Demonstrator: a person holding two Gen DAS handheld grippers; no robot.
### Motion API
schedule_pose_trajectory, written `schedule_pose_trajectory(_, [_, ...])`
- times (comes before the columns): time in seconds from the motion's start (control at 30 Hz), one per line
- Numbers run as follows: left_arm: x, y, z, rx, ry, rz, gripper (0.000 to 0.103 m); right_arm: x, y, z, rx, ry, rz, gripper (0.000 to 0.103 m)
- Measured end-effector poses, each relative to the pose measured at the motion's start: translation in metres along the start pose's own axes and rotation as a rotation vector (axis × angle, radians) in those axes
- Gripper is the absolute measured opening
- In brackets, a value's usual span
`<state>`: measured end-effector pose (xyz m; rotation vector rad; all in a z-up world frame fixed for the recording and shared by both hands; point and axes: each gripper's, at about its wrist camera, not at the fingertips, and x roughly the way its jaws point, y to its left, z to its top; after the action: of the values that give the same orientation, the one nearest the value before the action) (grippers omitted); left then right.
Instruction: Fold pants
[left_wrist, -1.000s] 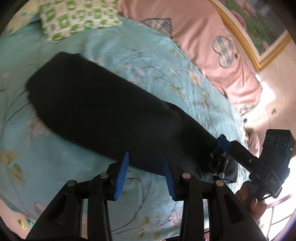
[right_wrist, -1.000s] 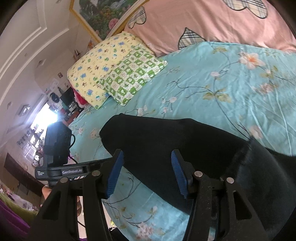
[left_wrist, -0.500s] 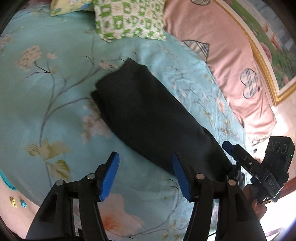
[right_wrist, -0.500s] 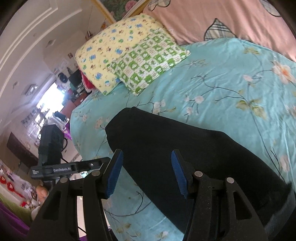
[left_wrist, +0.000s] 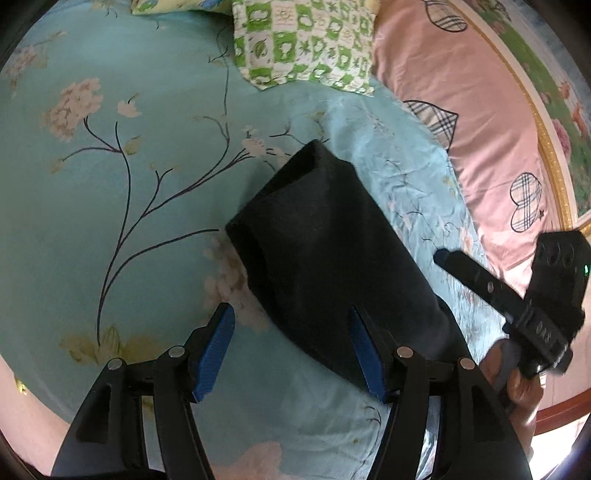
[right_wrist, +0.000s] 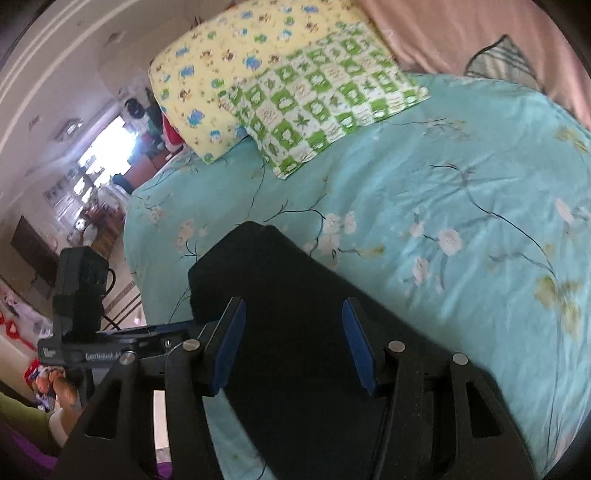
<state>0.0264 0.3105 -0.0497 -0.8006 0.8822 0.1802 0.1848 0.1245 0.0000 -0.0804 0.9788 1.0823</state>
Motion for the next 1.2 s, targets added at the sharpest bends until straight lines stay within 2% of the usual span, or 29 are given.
schedule_pose_trajectory(0.1, [0.003, 0.005, 0.005, -0.014, -0.006, -0.007, 0.064, 0.019, -0.009, 0.017, 0.0, 0.05, 0.066, 0.056])
schedule_pose_trajectory(0.37, [0.01, 0.009, 0.014, -0.025, -0.012, -0.009, 0.064, 0.06, -0.002, 0.046, -0.105, 0.171, 0.133, 0.056])
schedule_pose_trajectory(0.6, [0.015, 0.013, 0.015, -0.028, -0.029, -0.006, 0.064, 0.095, 0.003, 0.062, -0.18, 0.263, 0.125, 0.056])
schedule_pose_trajectory(0.7, [0.017, 0.009, 0.017, -0.011, -0.043, 0.026, 0.058, 0.108, 0.003, 0.066, -0.188, 0.296, 0.135, 0.054])
schedule_pose_trajectory(0.77, [0.019, 0.007, 0.018, 0.002, -0.052, 0.053, 0.046, 0.114, 0.003, 0.064, -0.188, 0.321, 0.142, 0.038])
schedule_pose_trajectory(0.8, [0.021, 0.007, 0.019, 0.005, -0.051, 0.056, 0.04, 0.116, 0.004, 0.063, -0.185, 0.327, 0.154, 0.034])
schedule_pose_trajectory(0.87, [0.023, 0.008, 0.02, 0.004, -0.047, 0.039, 0.03, 0.114, 0.007, 0.06, -0.186, 0.319, 0.157, 0.03])
schedule_pose_trajectory(0.93, [0.021, 0.008, 0.02, 0.001, -0.046, 0.031, 0.027, 0.11, 0.009, 0.058, -0.178, 0.305, 0.165, 0.027])
schedule_pose_trajectory(1.2, [-0.001, -0.016, 0.019, 0.057, -0.085, 0.022, 0.025, 0.073, 0.012, 0.056, -0.138, 0.195, 0.206, 0.022])
